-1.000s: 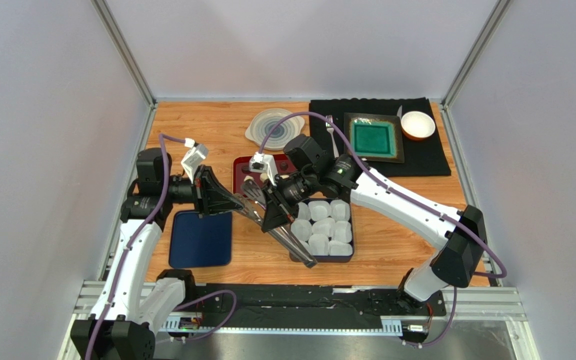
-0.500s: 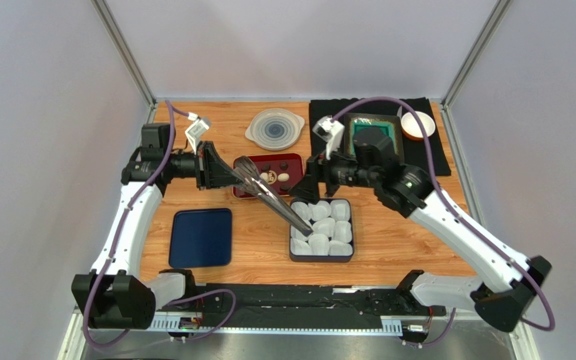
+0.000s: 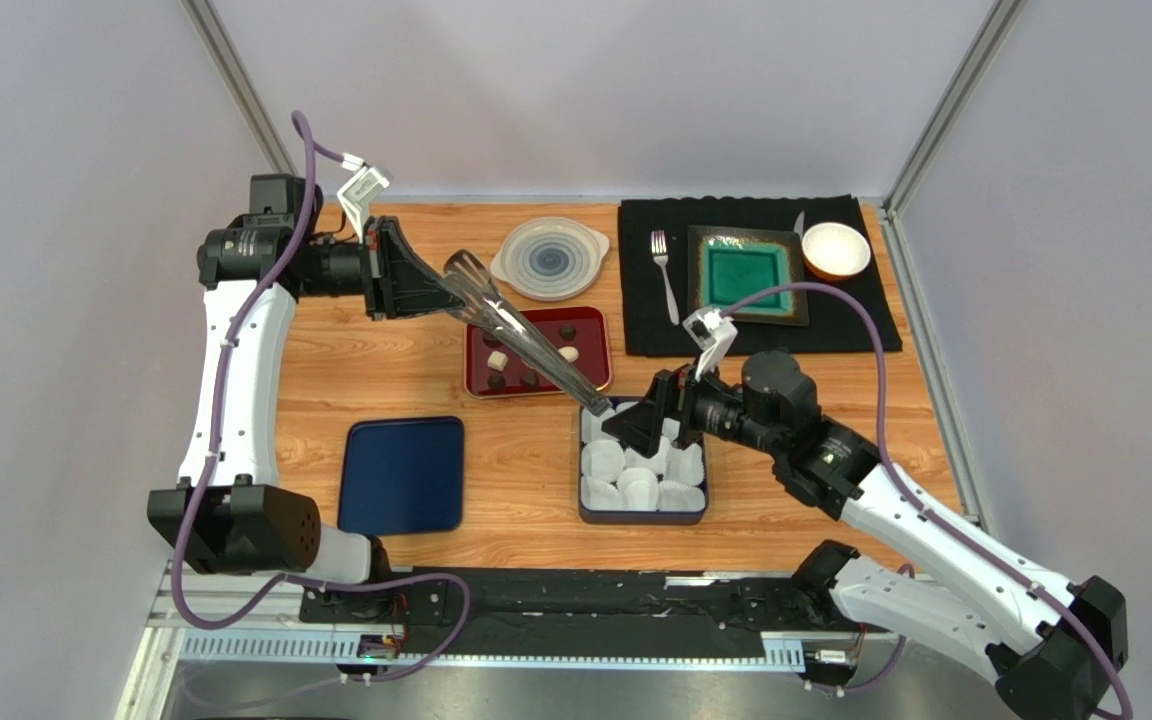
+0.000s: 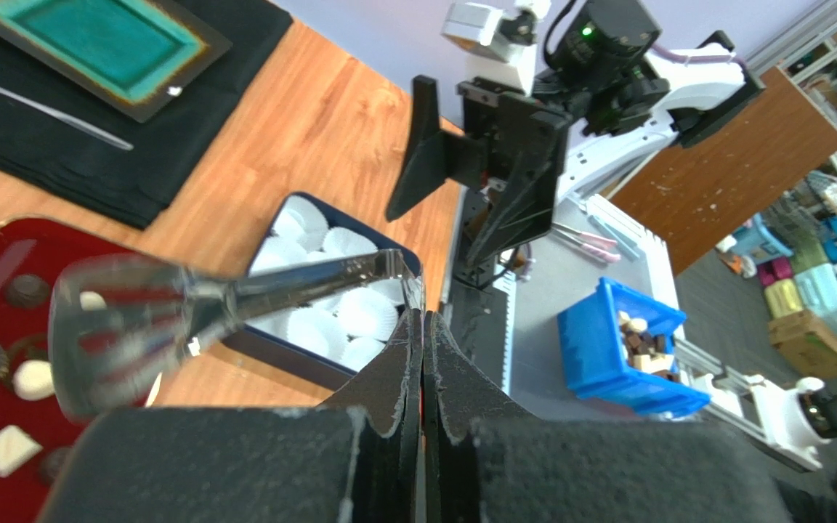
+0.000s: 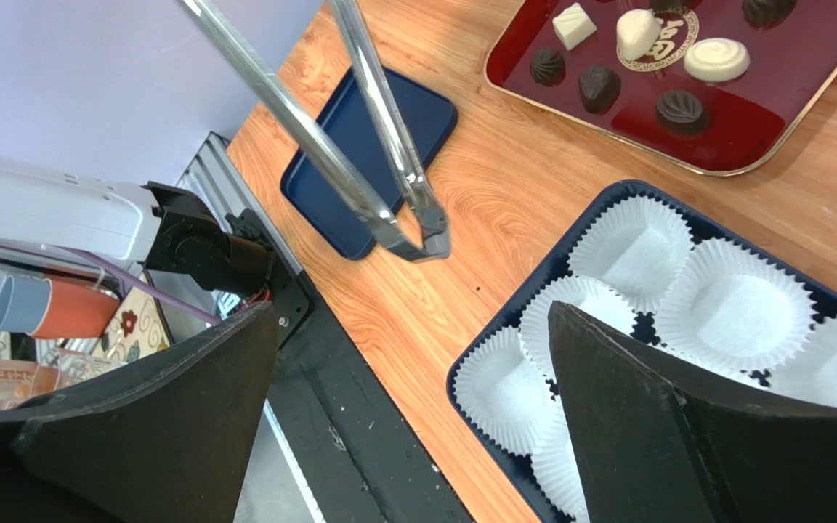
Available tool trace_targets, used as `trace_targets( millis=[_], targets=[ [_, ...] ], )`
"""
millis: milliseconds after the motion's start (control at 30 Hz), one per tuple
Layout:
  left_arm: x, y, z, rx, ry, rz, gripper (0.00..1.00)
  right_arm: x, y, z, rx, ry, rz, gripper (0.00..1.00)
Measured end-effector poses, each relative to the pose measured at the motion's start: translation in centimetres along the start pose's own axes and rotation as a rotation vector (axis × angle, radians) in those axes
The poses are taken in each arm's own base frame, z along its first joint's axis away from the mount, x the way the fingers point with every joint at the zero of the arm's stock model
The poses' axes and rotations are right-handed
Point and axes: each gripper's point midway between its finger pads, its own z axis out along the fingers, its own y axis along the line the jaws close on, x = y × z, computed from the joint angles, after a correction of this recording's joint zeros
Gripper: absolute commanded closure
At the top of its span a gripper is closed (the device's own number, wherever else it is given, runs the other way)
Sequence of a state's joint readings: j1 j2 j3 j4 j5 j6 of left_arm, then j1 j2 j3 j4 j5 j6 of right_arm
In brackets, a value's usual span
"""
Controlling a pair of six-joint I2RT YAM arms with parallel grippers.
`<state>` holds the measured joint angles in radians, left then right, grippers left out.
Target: Pack the chocolate
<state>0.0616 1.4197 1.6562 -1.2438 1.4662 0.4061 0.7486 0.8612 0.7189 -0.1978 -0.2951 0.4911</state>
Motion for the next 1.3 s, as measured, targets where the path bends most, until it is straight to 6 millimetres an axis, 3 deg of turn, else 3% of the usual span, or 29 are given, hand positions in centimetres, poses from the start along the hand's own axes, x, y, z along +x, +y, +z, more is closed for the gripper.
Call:
trace_targets(
  millis=[333, 633, 833, 1133, 1200, 1300],
  targets=[
    [0.4, -0.7, -0.1, 0.001, 0.006, -0.041, 1.0, 2.4, -0.9, 4.2, -0.089, -0.022, 0.168, 0.05],
    [0.4, -1.3, -0.3, -0.004, 0.002, -0.028, 1.0, 2.1, 1.2, 7.4, -0.205, -0.042, 0.208, 0.2],
    [1.1, -0.9, -0.8, -0.027, -0.013, -0.044, 1.0, 0.2, 2.5, 7.3, -0.261, -0.112, 0.222, 0.38],
    [2.5, 0.4, -1.6, -0.046, -0.048, -0.111, 1.0, -2.6, 4.5, 4.8, -0.31, -0.201, 0.222, 0.61],
    [2.8, 0.9, -1.7, -0.062, -0.044, -0.111, 1.0, -3.0, 4.9, 4.5, -0.321, -0.212, 0.22, 0.62],
    [3.0, 1.4, -1.9, -0.076, -0.049, -0.116, 1.0, -3.4, 5.3, 4.2, -0.332, -0.217, 0.219, 0.42]
  ],
)
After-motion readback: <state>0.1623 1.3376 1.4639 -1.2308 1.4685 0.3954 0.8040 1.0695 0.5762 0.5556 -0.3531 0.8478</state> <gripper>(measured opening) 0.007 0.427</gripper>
